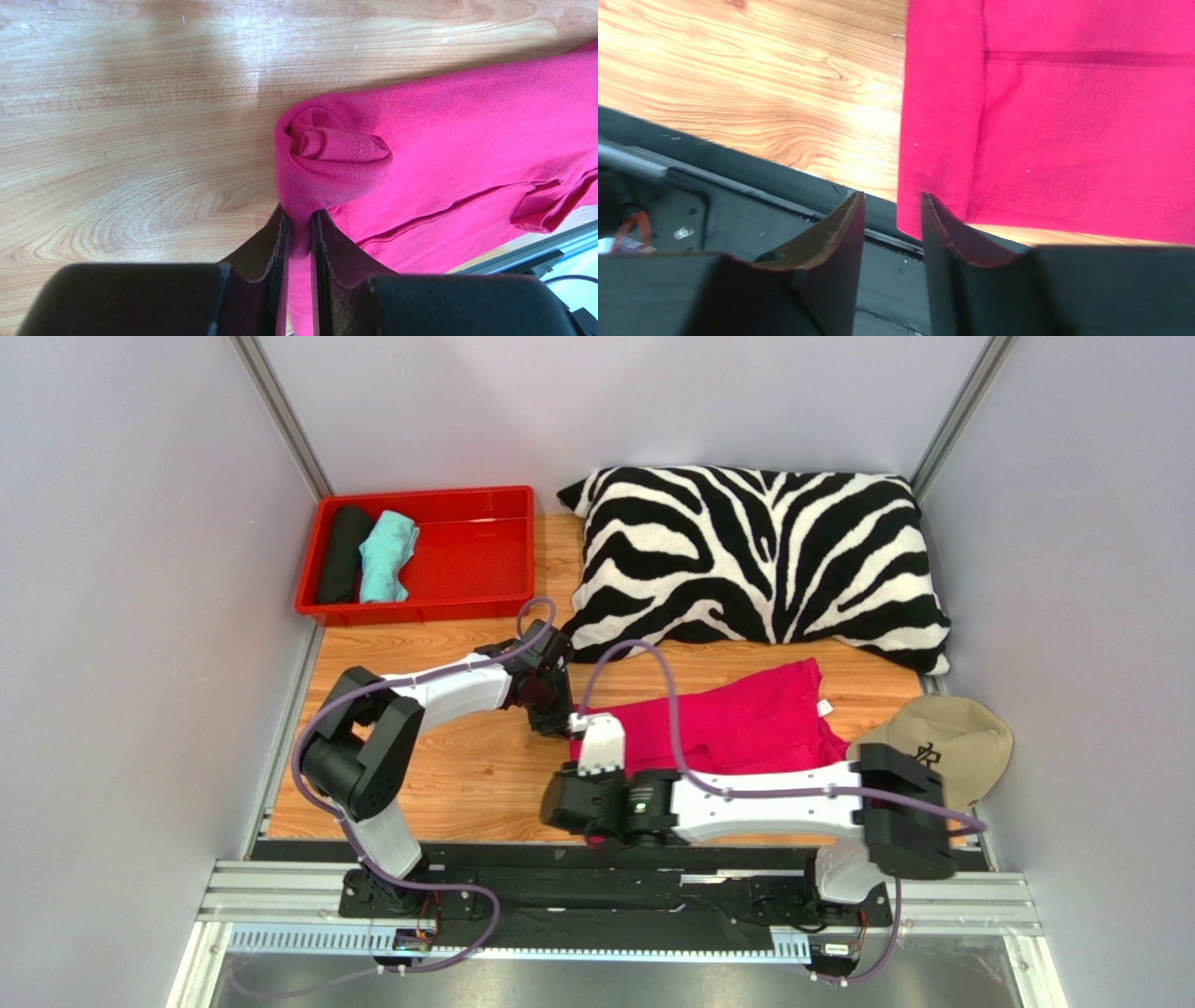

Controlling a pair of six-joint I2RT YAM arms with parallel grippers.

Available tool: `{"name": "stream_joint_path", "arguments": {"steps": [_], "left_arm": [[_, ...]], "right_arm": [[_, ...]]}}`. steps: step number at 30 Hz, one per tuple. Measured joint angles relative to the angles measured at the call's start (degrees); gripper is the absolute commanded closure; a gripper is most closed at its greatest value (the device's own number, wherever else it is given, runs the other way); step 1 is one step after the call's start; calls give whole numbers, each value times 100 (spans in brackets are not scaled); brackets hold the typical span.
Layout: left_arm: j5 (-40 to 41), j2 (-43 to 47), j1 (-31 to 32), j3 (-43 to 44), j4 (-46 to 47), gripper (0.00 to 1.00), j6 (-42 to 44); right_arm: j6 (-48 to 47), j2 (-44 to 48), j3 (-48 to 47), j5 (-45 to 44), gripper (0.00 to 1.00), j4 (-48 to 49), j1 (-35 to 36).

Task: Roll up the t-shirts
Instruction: Roll the T-shirt to the center of the board.

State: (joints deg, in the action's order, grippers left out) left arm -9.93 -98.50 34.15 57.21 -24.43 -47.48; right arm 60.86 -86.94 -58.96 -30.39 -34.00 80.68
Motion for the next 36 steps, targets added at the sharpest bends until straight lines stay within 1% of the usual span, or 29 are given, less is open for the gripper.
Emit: {"name": "stream_joint_path", "arguments": {"steps": [3, 5, 9, 12, 19, 24, 27, 30, 31, 32, 34, 35, 36], "left_arm": [[2, -20, 7, 37, -48, 84, 28], [4, -33, 13, 63, -76, 84, 46], [15, -61, 24, 111, -136, 84, 79], [15, -72, 26, 127, -153, 84, 107], [-4, -101, 26, 157, -179, 84, 140], [-11, -127, 24, 192, -216, 84, 140], [-4, -133, 26, 212, -243, 83, 144], [-2, -133, 26, 214, -245, 83, 149], [-2, -133, 26, 214, -245, 83, 151], [-4, -136, 26, 216, -247, 82, 153], [-4, -136, 28, 223, -256, 80, 160], [-4, -136, 28, 223, -258, 79, 162], [-4, -136, 28, 225, -260, 73, 164]], "right_arm": [[-111, -901, -918, -348, 53, -713, 219], [-162, -1429, -1355, -503, 50, -1080, 313], [-181, -2393, -2225, -844, 48, -2022, 472], [-173, -2876, -2682, -1021, 47, -2549, 551], [-81, -3198, -2876, -1134, 45, -3071, 603], [-68, -3294, -2817, -1091, 46, -3049, 612], [-74, -3272, -2614, -1088, 57, -2900, 619], [-87, -3167, -2435, -1056, 61, -2719, 592], [-90, -3117, -2347, -1049, 68, -2638, 575], [-90, -3027, -2232, -1016, 71, -2538, 555], [-109, -2809, -1928, -903, 76, -2225, 494], [-125, -2660, -1731, -855, 77, -2041, 455], [-146, -2516, -1567, -811, 77, -1897, 426]]}}
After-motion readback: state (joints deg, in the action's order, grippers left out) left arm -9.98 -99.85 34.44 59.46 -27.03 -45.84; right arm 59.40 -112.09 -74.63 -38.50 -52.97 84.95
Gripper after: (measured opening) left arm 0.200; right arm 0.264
